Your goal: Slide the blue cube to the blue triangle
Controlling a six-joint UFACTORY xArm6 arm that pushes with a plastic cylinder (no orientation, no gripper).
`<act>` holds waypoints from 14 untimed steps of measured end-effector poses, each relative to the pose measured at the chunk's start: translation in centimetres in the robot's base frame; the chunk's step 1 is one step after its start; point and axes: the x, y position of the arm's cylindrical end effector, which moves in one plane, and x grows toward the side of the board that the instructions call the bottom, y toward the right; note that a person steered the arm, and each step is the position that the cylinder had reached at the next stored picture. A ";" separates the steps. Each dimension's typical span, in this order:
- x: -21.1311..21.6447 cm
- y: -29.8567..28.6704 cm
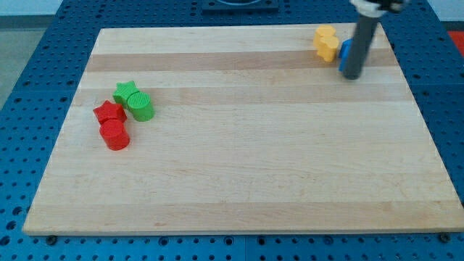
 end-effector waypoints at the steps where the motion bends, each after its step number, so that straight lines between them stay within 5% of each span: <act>1: -2.0 9.4; 2: -7.5 8.5; 3: -8.5 2.9; 6: -2.6 -4.3; 10: -3.3 5.2; 14: 2.1 -4.6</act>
